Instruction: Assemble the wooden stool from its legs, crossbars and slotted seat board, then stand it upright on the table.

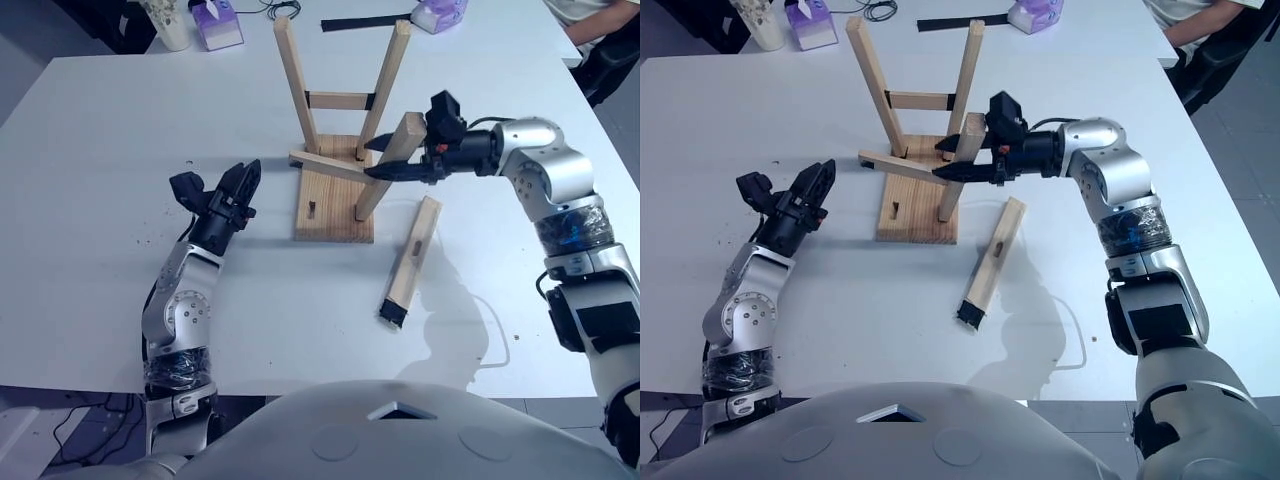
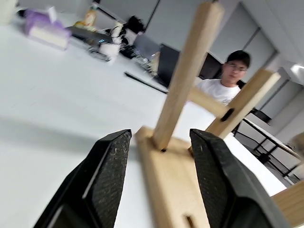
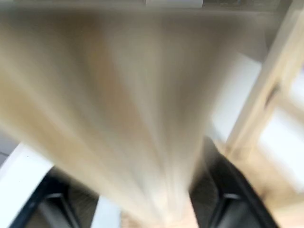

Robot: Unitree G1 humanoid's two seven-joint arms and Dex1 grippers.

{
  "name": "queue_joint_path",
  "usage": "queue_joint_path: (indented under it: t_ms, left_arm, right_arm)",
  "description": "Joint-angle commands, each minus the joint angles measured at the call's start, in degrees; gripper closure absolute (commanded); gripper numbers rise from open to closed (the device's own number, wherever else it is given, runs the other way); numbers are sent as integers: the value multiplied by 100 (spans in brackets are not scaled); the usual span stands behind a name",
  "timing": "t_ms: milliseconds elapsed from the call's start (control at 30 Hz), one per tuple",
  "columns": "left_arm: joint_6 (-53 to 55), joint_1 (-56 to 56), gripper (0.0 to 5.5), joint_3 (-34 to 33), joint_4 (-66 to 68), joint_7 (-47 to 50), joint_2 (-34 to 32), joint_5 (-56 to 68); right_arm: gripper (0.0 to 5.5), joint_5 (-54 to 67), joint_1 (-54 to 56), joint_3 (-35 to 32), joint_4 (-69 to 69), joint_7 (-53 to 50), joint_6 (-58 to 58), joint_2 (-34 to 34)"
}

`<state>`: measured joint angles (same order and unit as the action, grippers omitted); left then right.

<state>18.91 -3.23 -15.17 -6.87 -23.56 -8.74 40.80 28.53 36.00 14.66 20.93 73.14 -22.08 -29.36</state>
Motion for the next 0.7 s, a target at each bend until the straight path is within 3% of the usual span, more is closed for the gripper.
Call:
queue_joint_path:
  t_ms: [33, 267, 400, 567, 700]
  left_arm:
    - [-165, -106, 322, -151, 185, -162, 3, 6]
    - [-325, -217, 322, -225, 128, -186, 180, 76]
    - [-415, -347, 322, -241, 36, -117, 305, 46]
    - [-571, -949, 322, -332, -189, 14, 468, -25]
    - [-638, -1527, 322, -393, -566, 229, 653, -43]
  right_arm:
    - [229, 52, -181, -397, -311, -131, -226, -62]
    - [131, -137, -601, -517, -682, -418, -493, -79]
    - [131, -751, -1117, -276, -1176, -589, -324, -495]
    - [131, -811, -1862, -639, -2409, -510, -855, -1562]
    - [131, -701, -2028, -251, -3467, -212, -1105, -1857]
